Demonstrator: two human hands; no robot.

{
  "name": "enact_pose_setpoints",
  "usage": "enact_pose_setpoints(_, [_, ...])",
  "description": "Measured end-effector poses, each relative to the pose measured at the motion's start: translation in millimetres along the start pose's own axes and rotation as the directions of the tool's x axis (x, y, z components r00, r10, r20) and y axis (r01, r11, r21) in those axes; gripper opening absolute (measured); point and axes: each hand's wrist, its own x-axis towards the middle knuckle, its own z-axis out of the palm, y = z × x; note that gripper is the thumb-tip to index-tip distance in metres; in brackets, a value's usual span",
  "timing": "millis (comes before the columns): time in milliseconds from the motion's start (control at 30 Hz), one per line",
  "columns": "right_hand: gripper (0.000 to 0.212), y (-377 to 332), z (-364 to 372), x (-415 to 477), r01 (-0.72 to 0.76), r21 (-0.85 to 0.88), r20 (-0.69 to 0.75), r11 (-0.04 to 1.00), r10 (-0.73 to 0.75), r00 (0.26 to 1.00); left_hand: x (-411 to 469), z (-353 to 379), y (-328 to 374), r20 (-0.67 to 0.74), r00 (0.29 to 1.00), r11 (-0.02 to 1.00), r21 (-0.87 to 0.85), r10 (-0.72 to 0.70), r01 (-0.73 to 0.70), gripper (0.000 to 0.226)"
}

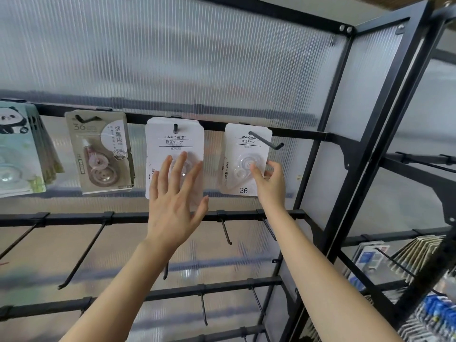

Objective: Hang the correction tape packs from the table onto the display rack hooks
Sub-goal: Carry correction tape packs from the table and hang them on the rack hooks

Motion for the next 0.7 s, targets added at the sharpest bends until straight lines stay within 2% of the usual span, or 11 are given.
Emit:
enact_pose_setpoints(133, [0.067, 10, -6, -19, 0.02, -0.015, 0.021, 1.0, -0.019, 1.0, 0, -1, 0, 0.031, 0.999, 1.0, 0.017, -0.011, 0.01, 0.064])
enact_pose_setpoints(267, [0.069, 17, -17, -44, 0.055, -0.026, 0.051, 0.998, -0.053, 0.997, 0, -5, 2, 0.091, 0.995, 0.999, 0.037, -0.029, 0.026, 0.066])
enact_pose_setpoints(400, [0.073, 20, -33, -74, 0.112, -0.148, 0.217, 0.983, -0.078, 0.973, 0, -14, 7, 0.157, 0.986, 0.997, 0.067, -0.05, 0.04, 0.069])
enact_pose_setpoints(567, [0.076, 29, -44, -116, 0.28, -0.291, 0.363, 0.915, -0.165, 0.917, -37, -30, 21, 0.26, 0.964, 0.996, 0.084, -0.059, 0.039, 0.07])
enact_pose_setpoints(700, [0.079, 37, -38, -154, 0.365, -0.42, 0.481, 0.83, -0.138, 0.866, -100, -43, 38, 0.416, 0.889, 0.979, 0.153, -0.19, 0.137, 0.074])
